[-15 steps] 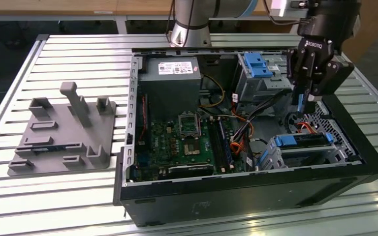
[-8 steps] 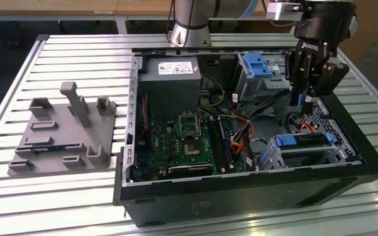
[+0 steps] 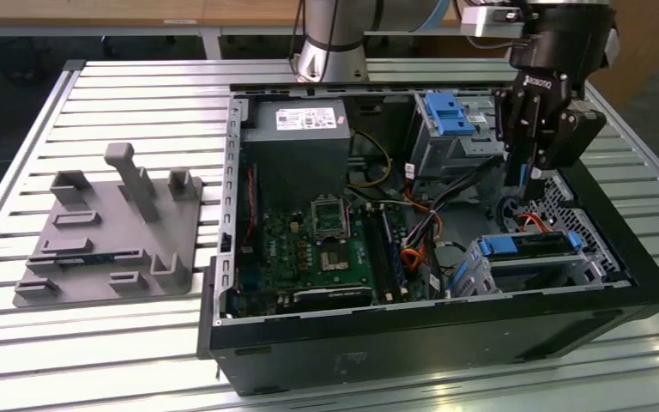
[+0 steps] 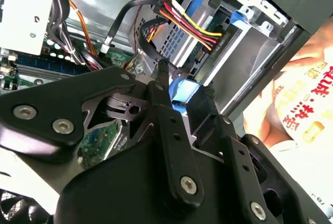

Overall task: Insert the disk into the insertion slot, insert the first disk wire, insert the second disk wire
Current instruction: 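Insert the second disk wire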

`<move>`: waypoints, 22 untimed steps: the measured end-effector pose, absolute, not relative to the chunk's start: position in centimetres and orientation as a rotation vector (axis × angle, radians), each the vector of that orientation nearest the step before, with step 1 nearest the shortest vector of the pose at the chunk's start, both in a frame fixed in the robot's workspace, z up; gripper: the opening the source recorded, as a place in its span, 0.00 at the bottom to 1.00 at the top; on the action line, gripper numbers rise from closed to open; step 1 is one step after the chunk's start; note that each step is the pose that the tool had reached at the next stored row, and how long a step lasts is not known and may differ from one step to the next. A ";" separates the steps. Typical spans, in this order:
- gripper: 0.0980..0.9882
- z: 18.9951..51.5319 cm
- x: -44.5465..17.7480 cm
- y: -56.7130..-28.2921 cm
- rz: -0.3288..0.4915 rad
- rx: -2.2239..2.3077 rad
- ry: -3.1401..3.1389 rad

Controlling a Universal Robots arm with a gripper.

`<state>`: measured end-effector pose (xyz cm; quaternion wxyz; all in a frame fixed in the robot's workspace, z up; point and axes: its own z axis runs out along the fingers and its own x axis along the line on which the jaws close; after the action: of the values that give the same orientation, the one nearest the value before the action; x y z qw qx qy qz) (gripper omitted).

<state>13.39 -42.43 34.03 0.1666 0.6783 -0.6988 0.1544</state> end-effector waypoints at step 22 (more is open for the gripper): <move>0.36 33.3 13.4 -41.9 0.478 1.905 -1.959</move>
<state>13.39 -41.93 33.27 0.1830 0.6751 -0.6943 0.1693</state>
